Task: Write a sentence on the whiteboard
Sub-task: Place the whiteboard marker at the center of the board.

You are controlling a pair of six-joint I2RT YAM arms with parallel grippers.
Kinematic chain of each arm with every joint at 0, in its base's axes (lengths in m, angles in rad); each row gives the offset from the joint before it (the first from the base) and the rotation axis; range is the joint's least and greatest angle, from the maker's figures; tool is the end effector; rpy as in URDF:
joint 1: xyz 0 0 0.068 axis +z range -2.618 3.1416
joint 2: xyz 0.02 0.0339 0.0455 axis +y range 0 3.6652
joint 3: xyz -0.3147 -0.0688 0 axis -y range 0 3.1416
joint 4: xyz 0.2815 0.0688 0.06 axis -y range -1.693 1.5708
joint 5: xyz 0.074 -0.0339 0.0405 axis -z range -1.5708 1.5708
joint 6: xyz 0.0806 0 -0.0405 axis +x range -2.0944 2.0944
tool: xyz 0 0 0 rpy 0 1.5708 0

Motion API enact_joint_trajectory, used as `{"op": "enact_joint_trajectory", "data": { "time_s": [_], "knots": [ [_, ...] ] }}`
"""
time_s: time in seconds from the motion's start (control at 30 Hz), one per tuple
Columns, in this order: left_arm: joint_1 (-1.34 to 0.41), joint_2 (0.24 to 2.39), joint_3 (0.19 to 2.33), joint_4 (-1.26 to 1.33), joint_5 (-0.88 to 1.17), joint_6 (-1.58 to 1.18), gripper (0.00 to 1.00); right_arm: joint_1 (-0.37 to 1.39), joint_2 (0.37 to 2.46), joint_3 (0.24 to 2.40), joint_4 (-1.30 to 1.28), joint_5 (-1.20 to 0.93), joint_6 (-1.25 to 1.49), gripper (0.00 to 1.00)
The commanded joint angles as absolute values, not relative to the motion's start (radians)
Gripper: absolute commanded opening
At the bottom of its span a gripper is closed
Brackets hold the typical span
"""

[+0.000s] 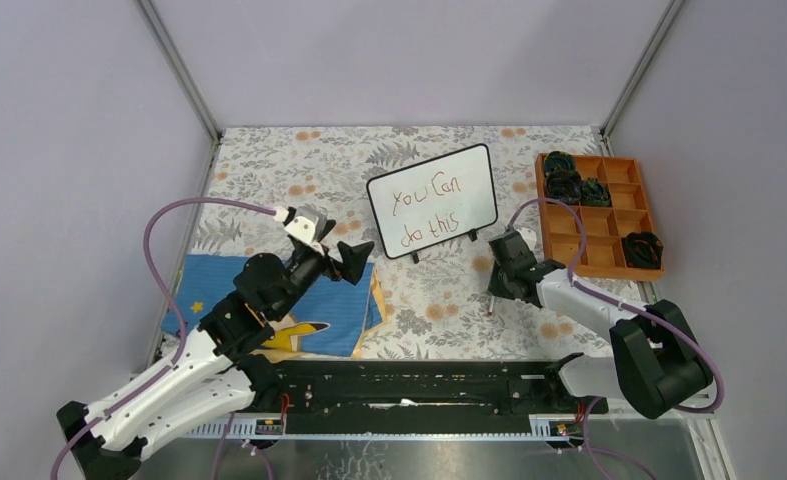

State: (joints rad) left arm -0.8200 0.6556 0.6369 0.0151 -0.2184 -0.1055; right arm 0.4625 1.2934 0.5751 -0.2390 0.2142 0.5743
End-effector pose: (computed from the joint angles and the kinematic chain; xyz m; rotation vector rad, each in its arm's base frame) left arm 0.1532 -0.1386 0.3595 0.3938 1.5522 -0.5519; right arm 0.2521 0.1066 0.1512 0.2249 2.4934 0.1590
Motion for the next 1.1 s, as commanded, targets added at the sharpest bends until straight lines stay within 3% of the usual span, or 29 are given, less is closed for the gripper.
{"op": "enact_joint_trajectory", "data": {
  "time_s": [0.0, 0.83, 1.07],
  "knots": [
    [-0.832, 0.663, 0.625, 0.082, -0.244, -0.079, 0.99, 0.451, 1.298, 0.561, -0.203, 0.207, 0.580, 0.00],
    [-0.852, 0.676, 0.623, 0.084, -0.247, -0.080, 0.99, 0.442, 1.332, 0.556, -0.198, 0.208, 0.581, 0.00],
    [-0.856, 0.675, 0.624, 0.081, -0.253, -0.077, 0.99, 0.441, 1.333, 0.555, -0.198, 0.221, 0.590, 0.11]
  ]
}}
